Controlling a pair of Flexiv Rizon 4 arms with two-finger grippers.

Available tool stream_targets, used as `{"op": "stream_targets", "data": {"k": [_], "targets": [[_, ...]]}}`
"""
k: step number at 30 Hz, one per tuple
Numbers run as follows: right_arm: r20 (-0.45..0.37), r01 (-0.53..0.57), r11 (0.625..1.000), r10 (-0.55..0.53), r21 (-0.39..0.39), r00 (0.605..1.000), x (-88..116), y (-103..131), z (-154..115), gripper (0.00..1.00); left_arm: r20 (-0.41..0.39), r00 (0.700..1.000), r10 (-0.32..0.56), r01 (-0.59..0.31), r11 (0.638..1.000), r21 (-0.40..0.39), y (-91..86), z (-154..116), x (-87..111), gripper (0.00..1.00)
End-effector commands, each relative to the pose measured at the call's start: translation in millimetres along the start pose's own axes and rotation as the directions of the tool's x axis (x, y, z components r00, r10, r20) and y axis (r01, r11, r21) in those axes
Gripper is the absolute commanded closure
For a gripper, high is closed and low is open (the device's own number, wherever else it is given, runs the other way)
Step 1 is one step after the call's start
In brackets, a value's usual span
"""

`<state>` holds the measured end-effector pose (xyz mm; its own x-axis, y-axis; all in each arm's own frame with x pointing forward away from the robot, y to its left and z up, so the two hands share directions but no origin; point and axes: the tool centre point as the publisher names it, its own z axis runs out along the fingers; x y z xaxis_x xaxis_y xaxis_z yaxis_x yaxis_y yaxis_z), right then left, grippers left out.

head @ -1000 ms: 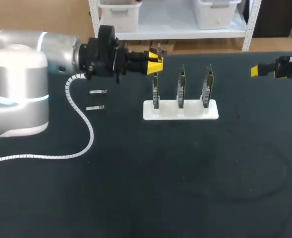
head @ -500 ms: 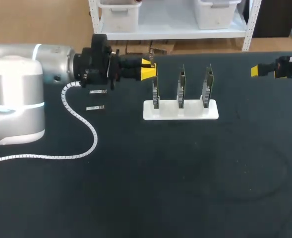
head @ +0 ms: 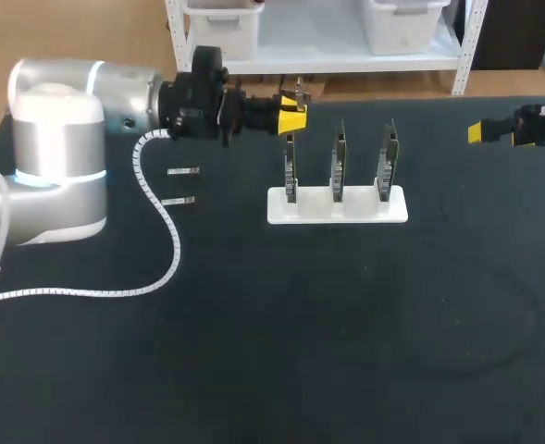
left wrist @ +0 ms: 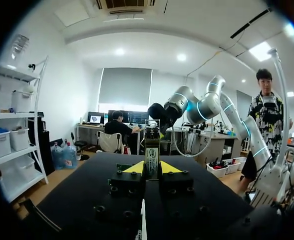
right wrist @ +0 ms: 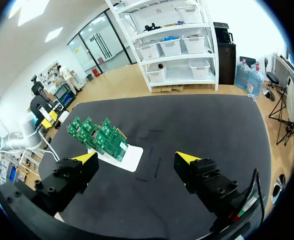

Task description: Pick up the optical module with the left hand, and insert it into the network port with the right hand.

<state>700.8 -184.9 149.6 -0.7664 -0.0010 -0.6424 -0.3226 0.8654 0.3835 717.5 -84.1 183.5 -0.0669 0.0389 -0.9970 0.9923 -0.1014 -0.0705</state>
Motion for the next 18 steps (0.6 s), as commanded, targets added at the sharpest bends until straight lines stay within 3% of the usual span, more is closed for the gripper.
{"op": "stream_targets", "data": {"k": [1, 18], "targets": [[0.0, -0.001, 1.0, 0.001, 0.004, 1.0, 0.3, 1.0, -0.8, 0.0, 0.013, 1.0, 0.002, -0.002, 1.0, 0.003, -1.7, -1.4, 4.6, 1.0], [0.0, -0.001, 1.0, 0.001, 0.004, 1.0, 0.3, 1.0, -0.8, 0.0, -0.013, 1.0, 0.002, -0.002, 0.999, -0.042, -15.4, -4.7, 3.2, 1.0]]}}
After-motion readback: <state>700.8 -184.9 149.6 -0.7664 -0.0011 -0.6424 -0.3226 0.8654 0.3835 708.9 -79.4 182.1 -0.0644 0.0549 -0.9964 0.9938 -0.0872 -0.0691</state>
